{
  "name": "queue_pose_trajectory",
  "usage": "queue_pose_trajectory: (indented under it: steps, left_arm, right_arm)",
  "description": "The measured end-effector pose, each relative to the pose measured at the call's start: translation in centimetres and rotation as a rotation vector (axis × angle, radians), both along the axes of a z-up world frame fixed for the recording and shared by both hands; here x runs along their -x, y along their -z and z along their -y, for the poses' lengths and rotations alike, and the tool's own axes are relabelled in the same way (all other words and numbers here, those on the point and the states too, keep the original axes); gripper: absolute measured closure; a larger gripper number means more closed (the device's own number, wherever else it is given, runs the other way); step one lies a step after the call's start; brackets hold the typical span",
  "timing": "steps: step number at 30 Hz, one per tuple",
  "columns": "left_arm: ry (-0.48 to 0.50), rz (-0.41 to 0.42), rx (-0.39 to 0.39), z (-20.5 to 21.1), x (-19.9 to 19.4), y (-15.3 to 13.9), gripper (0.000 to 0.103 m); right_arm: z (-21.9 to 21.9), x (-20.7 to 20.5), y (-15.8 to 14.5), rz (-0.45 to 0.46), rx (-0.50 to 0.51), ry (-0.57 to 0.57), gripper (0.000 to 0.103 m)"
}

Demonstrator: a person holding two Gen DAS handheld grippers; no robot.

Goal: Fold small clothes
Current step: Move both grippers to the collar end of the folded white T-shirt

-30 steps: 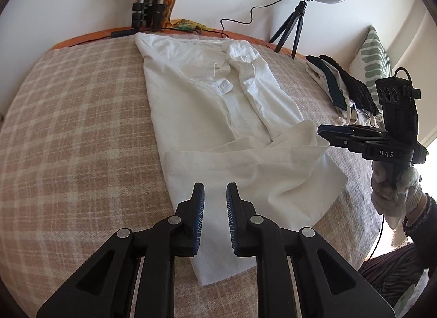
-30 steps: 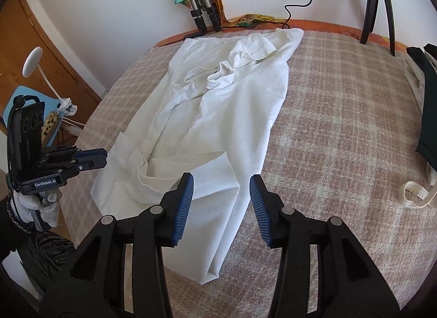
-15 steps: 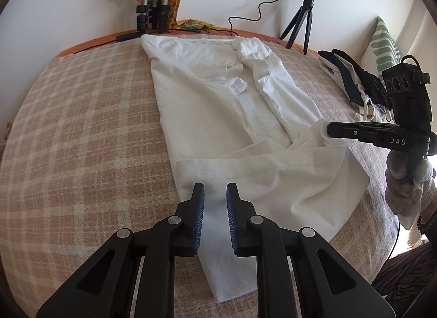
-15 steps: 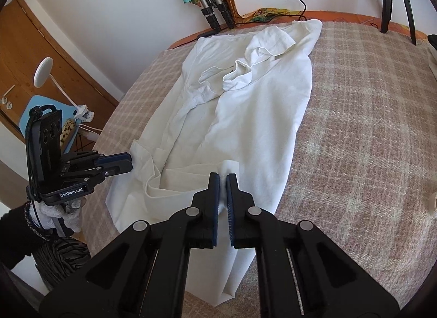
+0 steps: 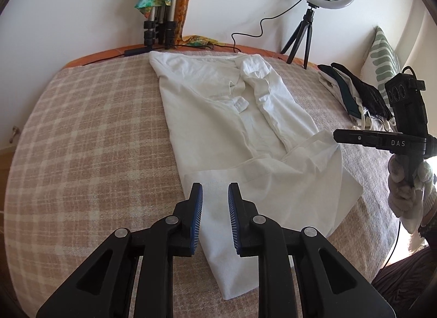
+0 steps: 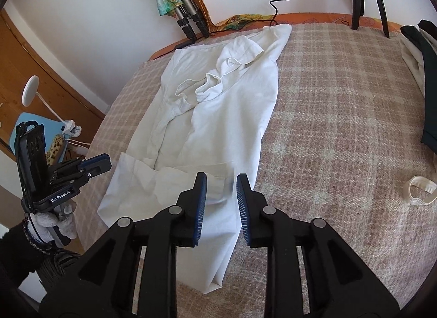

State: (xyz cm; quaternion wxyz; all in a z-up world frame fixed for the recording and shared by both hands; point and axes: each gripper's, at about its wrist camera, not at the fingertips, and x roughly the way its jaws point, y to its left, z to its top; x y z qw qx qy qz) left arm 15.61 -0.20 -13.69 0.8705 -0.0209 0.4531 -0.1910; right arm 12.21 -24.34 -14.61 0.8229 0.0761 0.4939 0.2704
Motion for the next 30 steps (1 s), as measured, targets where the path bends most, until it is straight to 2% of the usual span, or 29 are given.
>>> queue_pose_trajectory:
  steps: [5,7,11,15,16,17,21,25,27,30]
  left_arm:
    - [0.062,0.039,-0.107,2.1,1.6,0.1,0.082]
    - [0.048,0.04,-0.112,1.9,1.5,0.3,0.059]
    - [0.021,0.017,-0.092,1.1,0.6,0.8,0.058]
    - [-0.014,-0.023,-0.061,0.8,-0.4,1.7,0.058]
    - [-0.016,-0.028,-0.057,0.8,-0.6,1.9,0.058]
    - [-0.013,-0.023,-0.071,1.0,-0.7,2.0,0.058]
    - [-0.02,0.032,-0.208,1.6,-0.7,2.8,0.057]
    - [-0.046,0.047,-0.218,1.1,-1.0,2.6,0.056]
    - [-0.062,0.062,-0.212,0.8,-0.9,2.0,0.056]
    - [-0.045,0.082,-0.177,1.0,-0.6,0.7,0.056]
  right_arm:
    - [0.2,1.8,0.4,-0.06,0.006,-0.011,0.075]
    - [0.6,3.2,0.8,-0.094,0.003,-0.02,0.075]
    - [0.9,5.5,1.4,-0.115,-0.022,-0.065,0.075]
    - [-0.2,6.1,2.1,-0.122,-0.011,-0.113,0.075]
    - [-0.5,6.1,2.3,-0.121,0.002,-0.121,0.08]
    - [-0.8,6.2,2.5,-0.122,0.018,-0.127,0.096]
    - [-0.3,7.5,2.0,-0.111,0.064,-0.136,0.097]
    - [0.4,8.2,2.2,-0.119,0.097,-0.143,0.097]
    - [0.3,8.1,1.7,-0.091,0.148,-0.126,0.097]
    - [0.5,7.7,0.1,-0.014,0.16,-0.104,0.087]
